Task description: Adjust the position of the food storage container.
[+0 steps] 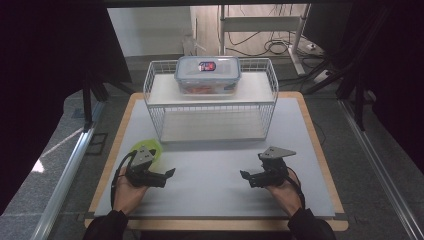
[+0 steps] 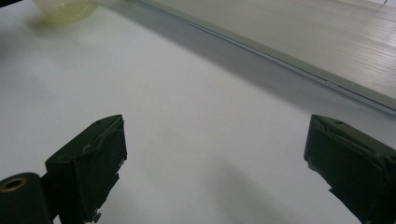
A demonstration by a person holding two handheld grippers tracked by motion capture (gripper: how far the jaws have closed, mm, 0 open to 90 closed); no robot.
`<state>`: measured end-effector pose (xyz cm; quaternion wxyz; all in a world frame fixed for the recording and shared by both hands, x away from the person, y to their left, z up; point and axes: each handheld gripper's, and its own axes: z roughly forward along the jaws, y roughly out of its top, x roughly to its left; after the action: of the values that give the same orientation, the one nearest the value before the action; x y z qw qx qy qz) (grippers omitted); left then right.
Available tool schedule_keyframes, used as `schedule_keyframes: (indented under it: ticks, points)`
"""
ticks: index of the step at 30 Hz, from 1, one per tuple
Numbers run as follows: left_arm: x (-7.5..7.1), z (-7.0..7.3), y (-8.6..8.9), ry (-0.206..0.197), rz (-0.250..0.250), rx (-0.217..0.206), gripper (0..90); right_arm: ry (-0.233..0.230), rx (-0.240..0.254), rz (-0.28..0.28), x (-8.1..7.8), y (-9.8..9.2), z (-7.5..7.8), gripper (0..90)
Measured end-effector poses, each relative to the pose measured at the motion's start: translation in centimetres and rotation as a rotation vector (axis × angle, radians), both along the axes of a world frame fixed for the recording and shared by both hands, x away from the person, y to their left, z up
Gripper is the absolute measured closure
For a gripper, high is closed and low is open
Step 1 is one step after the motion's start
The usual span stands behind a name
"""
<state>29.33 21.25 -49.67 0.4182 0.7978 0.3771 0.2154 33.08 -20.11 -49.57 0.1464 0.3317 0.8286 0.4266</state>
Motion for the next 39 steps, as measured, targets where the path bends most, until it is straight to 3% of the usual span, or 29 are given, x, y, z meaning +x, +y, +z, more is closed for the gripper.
schedule_keyframes:
  ticks: [4, 6, 10, 12, 16, 24, 29, 33, 39]
  points:
    - [0.7, 0.3, 1.0, 0.045, 0.022, -0.029, 3.9, 0.003, -0.005, -0.001, 0.1, -0.1, -0.2, 5.6]
    - [1.1, 0.4, 1.5, 0.068, 0.037, -0.025, 3.8, 0.007, -0.008, -0.001, 0.2, -0.1, -0.4, 5.7]
    - [1.4, 0.5, 2.5, 0.065, 0.084, 0.002, 11.2, 0.012, -0.011, -0.001, 0.3, 0.0, -0.6, 5.8]
    - [1.5, 0.7, 3.1, 0.055, 0.099, 0.008, 21.0, 0.013, -0.008, -0.001, 0.3, -0.1, -0.6, 5.9]
    - [2.0, 1.1, 5.2, 0.060, 0.138, -0.022, 45.2, 0.024, -0.005, -0.005, 0.4, -0.1, -0.7, 6.0]
    - [3.8, 0.7, 9.5, 0.084, 0.263, -0.074, 86.3, 0.032, -0.009, -0.007, 0.4, -0.1, -0.8, 6.7]
    - [4.6, -0.1, 11.5, 0.115, 0.315, -0.113, 89.9, 0.037, -0.015, -0.005, 0.5, 0.0, -1.0, 7.2]
    - [5.1, -1.0, 12.1, 0.150, 0.328, -0.131, 89.8, 0.046, -0.019, -0.004, 0.5, 0.2, -1.0, 7.5]
    - [5.3, -1.6, 11.4, 0.186, 0.312, -0.099, 89.8, 0.045, -0.019, -0.004, 0.5, 0.2, -1.0, 7.6]
